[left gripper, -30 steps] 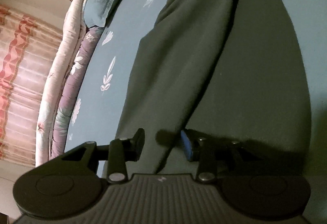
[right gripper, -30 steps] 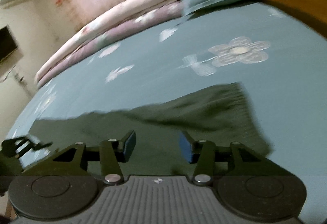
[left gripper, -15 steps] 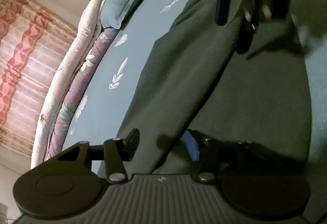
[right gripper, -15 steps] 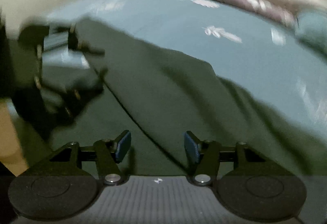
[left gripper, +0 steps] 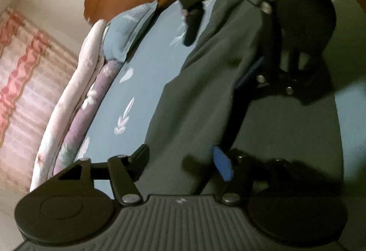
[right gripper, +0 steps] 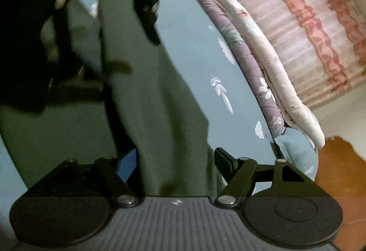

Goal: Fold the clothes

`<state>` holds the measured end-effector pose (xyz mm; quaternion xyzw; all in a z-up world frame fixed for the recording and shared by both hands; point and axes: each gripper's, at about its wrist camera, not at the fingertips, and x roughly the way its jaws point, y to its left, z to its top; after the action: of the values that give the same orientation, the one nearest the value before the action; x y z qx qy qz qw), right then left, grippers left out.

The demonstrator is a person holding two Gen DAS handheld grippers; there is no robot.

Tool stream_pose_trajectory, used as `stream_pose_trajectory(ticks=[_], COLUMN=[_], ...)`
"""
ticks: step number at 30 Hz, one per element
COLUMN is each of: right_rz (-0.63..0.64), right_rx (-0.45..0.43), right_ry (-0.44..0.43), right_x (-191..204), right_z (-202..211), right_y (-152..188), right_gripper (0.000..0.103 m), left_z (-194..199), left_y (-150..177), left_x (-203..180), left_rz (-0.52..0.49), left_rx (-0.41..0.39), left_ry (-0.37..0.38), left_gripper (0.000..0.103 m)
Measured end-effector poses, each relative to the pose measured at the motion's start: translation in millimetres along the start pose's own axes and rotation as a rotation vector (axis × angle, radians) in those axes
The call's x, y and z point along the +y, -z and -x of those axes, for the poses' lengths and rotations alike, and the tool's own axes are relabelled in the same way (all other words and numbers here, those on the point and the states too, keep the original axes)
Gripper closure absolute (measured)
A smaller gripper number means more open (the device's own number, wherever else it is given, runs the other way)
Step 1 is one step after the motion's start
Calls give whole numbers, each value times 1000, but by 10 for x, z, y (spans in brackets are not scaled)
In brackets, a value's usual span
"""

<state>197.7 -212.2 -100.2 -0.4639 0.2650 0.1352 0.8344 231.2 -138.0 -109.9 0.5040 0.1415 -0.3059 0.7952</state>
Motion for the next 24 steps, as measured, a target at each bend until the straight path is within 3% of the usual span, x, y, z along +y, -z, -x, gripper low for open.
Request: stream_pose_trajectory(ticks=[3,9,13,16,24], right_rz=[-27,-59,-94,-128,-258], right_rx=[0,5,24,53,108], right_ry=[10,12,1,-16,-78], right_x=[-84,-123,-142,-158,-140], right_z=[-5,-57,-65,-58,-76], right_y=[15,53,127,220,421], right_gripper=[26,26,26,26,26], left_z=[-101,-255,-278,-267,-494], left_y=[-63,-79,165,267,75], left_x=[-73,-113,-66,-3,-135], left_rz=[-53,-144,-178,-151,-228], left_rx=[4,19,80,112,32], left_ry=[1,-107,-167,-176,-215], left_gripper=[37,36,36,36,42])
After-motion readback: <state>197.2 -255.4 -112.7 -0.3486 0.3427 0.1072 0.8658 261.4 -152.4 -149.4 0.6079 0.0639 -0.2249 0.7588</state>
